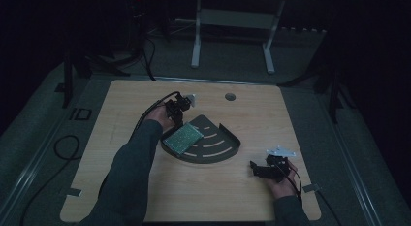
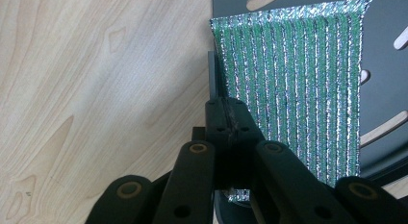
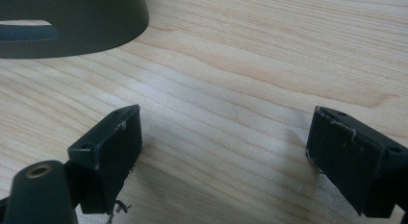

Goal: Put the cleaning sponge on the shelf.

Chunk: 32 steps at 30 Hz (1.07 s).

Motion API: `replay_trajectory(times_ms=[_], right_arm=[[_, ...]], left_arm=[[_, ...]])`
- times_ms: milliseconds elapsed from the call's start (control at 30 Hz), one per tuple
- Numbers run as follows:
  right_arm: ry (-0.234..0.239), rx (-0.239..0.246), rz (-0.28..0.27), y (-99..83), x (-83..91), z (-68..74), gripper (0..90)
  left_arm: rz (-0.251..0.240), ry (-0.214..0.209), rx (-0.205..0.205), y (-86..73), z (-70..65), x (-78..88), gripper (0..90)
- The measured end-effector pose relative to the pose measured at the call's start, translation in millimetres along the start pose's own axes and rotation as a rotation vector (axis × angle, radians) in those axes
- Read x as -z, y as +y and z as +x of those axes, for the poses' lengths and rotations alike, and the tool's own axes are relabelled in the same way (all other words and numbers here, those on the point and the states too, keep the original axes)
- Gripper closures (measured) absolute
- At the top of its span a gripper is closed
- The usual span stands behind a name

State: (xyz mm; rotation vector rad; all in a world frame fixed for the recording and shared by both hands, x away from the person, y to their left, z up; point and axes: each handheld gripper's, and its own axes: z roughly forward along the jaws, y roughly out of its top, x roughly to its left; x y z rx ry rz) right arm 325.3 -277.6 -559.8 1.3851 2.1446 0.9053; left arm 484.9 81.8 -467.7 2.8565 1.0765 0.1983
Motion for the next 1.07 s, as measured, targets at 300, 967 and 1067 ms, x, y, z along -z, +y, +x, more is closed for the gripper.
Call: replay_trajectory(times_ms=[300, 967, 1067], right_arm=[[0.0, 0.0, 0.0, 0.0, 0.0, 0.0, 11.9], [0.0, 0.0, 0.0, 0.0, 0.0, 0.1, 11.9], [0.0, 0.0, 0.0, 0.0, 0.0, 0.0, 11.9]], left_arm=[[-0.06, -0.03, 0.018, -5.5, 5.3, 13.3, 73.4], [-0.147, 0.061, 0.106, -29.8, 31.3, 40.8, 61.2], [-0.155, 0.085, 0.114, -35.6, 34.3, 45.9, 61.0]])
